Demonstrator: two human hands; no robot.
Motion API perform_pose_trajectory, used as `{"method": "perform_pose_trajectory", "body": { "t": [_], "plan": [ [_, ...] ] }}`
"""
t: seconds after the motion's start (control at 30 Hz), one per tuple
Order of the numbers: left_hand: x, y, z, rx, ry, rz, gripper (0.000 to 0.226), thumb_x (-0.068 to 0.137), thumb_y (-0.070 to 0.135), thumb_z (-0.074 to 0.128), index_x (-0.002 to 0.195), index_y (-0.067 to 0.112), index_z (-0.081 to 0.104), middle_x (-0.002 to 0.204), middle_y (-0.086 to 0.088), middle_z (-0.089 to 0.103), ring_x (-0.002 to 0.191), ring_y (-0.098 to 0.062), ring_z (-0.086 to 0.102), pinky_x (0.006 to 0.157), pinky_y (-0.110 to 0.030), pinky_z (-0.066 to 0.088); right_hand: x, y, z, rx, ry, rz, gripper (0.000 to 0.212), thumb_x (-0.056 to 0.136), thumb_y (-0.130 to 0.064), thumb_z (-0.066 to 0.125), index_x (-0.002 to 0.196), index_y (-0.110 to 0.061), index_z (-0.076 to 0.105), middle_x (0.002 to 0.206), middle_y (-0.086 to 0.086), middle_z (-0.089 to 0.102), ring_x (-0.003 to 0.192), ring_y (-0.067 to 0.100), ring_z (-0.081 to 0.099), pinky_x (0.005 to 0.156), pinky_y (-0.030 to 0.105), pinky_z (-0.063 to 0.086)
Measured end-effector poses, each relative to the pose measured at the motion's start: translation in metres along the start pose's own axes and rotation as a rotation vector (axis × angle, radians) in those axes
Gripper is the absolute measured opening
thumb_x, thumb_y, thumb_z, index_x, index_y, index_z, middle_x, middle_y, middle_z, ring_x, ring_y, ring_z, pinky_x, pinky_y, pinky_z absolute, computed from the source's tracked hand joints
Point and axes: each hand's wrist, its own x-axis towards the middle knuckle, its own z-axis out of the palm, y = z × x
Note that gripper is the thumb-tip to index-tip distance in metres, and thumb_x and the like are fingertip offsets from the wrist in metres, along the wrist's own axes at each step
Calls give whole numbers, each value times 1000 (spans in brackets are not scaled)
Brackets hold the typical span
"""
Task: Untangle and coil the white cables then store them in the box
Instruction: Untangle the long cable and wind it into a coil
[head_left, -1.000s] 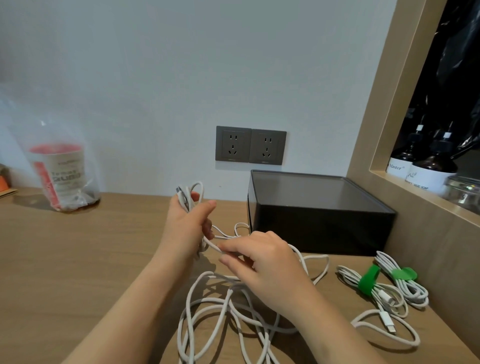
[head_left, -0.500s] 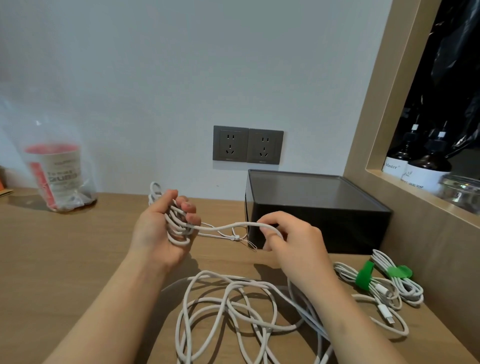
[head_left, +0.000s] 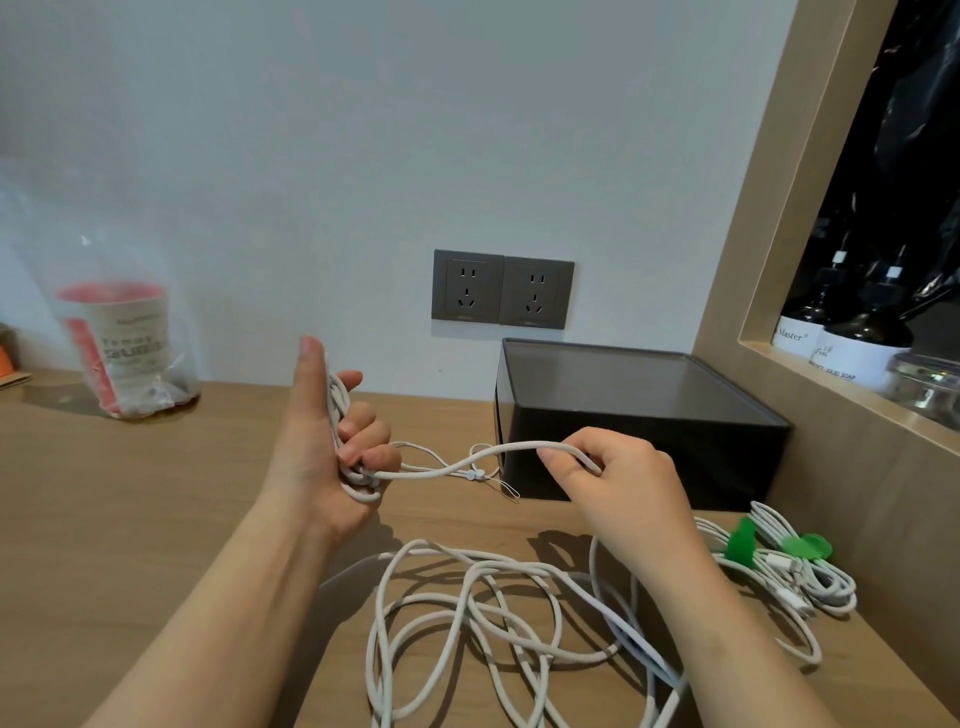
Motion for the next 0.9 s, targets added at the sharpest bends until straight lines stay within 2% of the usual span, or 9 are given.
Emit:
{"method": "perform_pose_trajectory", "body": {
  "t": [0.07,0.13,0.23,0.4,0.57,0.63,0.7,0.73,0.9],
  "plan": [
    [-2,-1,0,40,4,25,34,65,43,68,77,21,44,42,9,24,25,-3,21,31,-11,25,-1,-2,2,-18,-31,-6,18,89,-44,53,72,-38,54,65,-11,57,67,7,55,61,22,46],
    [-1,-1,-1,66,22,33,31,67,35,70,74,21,43,41,9,22,25,-4,19,31,-11,26,-1,-3,3,-24,-35,-3,20,89,-45,53,70,-37,53,65,-12,57,67,7,55,62,22,46],
    [-1,1,-2,66,23,1,36,83,51,58,73,20,42,37,8,23,25,-3,21,33,-12,28,0,-2,2,-33,-21,20,18,89,-46,52,74,-37,54,66,-11,58,67,8,56,65,26,51],
    [-2,0,1,112,68,25,58,77,77,42,75,19,41,38,8,23,26,-4,20,34,-12,29,-3,-4,-1,-139,-143,-24,24,87,-56,47,84,-35,60,70,-10,60,68,7,56,64,24,50],
    [1,0,0,137,94,-8,65,77,82,29,72,18,41,38,7,22,26,-5,19,35,-12,27,-9,-15,-5,135,-378,-76,50,56,-79,44,78,-38,63,67,-13,58,64,-2,55,60,18,45],
    [3,1,-3,125,84,-38,63,82,78,28,69,18,41,37,7,22,25,-6,19,34,-13,28,-9,-16,-5,203,-398,-117,57,59,-87,38,74,-37,63,66,-13,60,68,-3,56,70,21,46],
    [5,1,-6,103,57,-67,58,87,72,30,68,18,42,36,7,23,24,-6,20,33,-12,28,-10,-16,-7,270,-390,-109,63,69,-78,27,73,-28,65,54,-24,57,61,-12,54,89,26,41],
    [5,1,-6,98,43,-79,55,89,68,32,68,18,42,35,6,24,24,-6,20,33,-12,28,-10,-16,-8,306,-384,-90,64,70,-70,26,72,-21,66,46,-26,51,54,-14,51,92,25,39],
    [6,0,-5,39,-9,-105,46,93,57,38,70,18,42,35,5,25,23,-4,22,30,-10,26,-9,-16,-11,427,-308,-63,70,70,-63,33,68,-2,66,39,-14,41,44,-3,45,64,8,39]
  ]
}}
